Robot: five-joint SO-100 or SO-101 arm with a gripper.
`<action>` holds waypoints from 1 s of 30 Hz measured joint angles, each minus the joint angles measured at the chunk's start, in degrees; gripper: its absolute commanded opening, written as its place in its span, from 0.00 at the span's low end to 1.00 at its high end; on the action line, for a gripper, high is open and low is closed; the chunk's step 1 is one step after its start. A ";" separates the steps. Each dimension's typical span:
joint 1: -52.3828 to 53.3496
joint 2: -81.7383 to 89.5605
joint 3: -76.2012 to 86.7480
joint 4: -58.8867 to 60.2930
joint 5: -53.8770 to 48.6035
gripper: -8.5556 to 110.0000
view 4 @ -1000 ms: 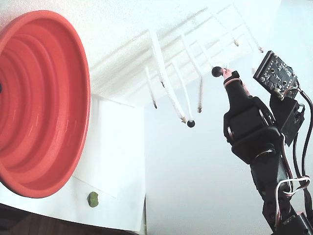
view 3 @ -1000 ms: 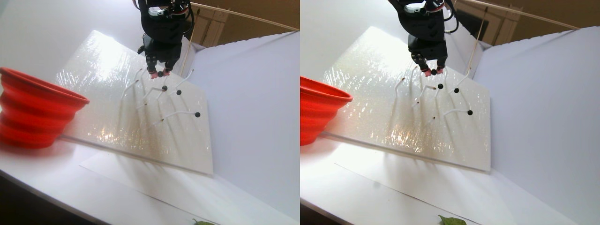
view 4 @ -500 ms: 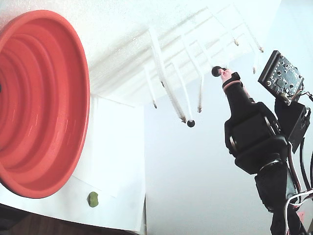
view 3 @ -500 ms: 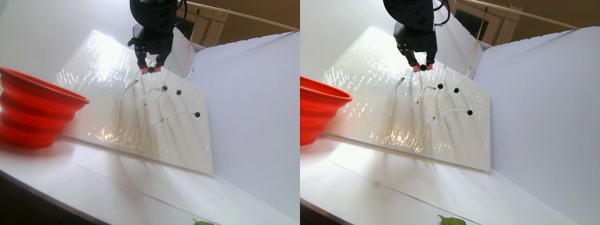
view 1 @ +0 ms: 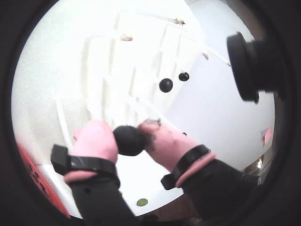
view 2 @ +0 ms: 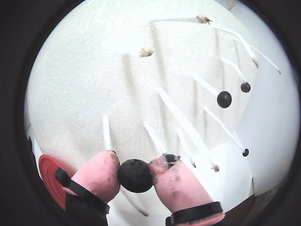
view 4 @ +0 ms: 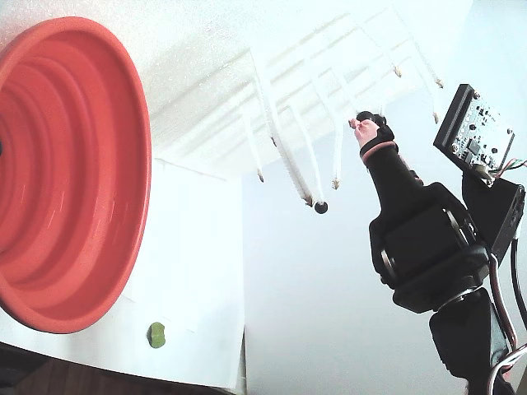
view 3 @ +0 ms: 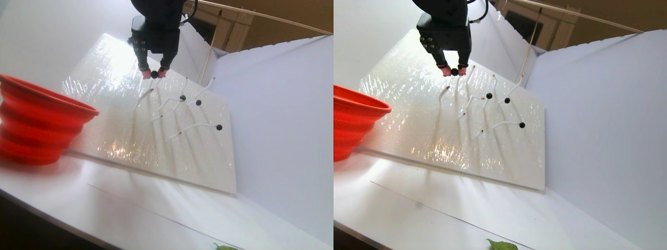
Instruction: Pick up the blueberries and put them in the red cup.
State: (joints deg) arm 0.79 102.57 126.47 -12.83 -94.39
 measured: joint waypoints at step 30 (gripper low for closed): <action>-13.18 8.35 6.24 10.37 9.32 0.18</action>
State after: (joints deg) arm -12.39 110.92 132.71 -2.46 -85.08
